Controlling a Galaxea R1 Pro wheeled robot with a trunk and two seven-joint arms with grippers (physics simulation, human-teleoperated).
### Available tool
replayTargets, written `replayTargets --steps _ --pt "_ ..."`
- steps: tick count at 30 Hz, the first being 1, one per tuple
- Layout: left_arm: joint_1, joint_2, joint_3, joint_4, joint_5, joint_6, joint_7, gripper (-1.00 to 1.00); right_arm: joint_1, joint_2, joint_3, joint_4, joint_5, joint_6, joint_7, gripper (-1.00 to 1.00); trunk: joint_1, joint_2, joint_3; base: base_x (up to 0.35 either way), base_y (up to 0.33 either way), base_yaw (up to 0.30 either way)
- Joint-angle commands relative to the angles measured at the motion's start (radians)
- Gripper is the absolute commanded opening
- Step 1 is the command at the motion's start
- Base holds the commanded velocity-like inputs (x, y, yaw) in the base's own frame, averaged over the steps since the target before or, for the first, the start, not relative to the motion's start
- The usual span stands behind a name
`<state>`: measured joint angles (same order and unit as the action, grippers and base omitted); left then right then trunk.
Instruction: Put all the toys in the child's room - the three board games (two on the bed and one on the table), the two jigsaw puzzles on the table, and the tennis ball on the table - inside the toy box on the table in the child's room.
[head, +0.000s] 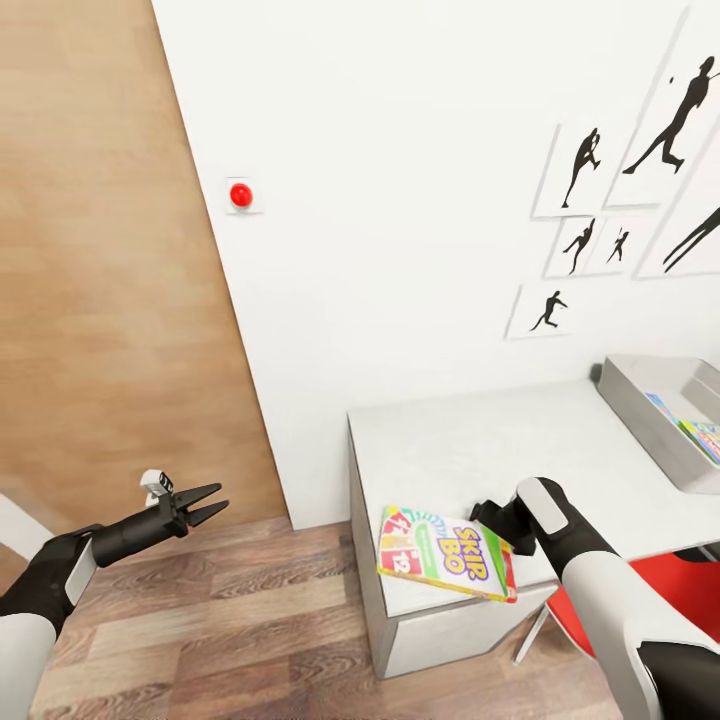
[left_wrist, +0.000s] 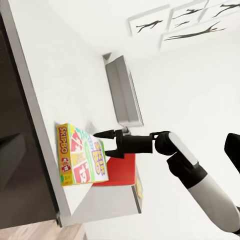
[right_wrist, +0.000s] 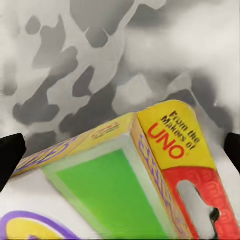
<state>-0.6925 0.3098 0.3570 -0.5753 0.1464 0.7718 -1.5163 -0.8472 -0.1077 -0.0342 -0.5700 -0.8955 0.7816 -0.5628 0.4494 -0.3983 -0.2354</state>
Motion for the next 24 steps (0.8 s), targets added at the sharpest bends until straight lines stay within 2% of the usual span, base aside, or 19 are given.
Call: replayTargets --steps 1,13,24 --pt "-0.001 0.000 0.000 0.000 -0.001 0.011 -0.004 1.00 0.000 0.000 0.003 -0.001 -0.026 0.000 -0.011 1.00 0.001 -0.002 -0.002 -0.100 0.067 0.000" --pt "-0.001 0.000 0.000 0.000 -0.001 0.011 -0.004 1.00 0.000 0.000 0.015 -0.001 -0.026 -0.001 -0.011 1.00 0.001 -0.002 -0.002 -0.101 0.071 0.000" --pt "-0.001 0.000 0.000 0.000 -0.001 0.011 -0.002 1.00 0.000 0.000 0.016 -0.001 -0.026 -0.001 -0.011 1.00 0.001 -0.002 -0.002 -0.014 0.067 0.000"
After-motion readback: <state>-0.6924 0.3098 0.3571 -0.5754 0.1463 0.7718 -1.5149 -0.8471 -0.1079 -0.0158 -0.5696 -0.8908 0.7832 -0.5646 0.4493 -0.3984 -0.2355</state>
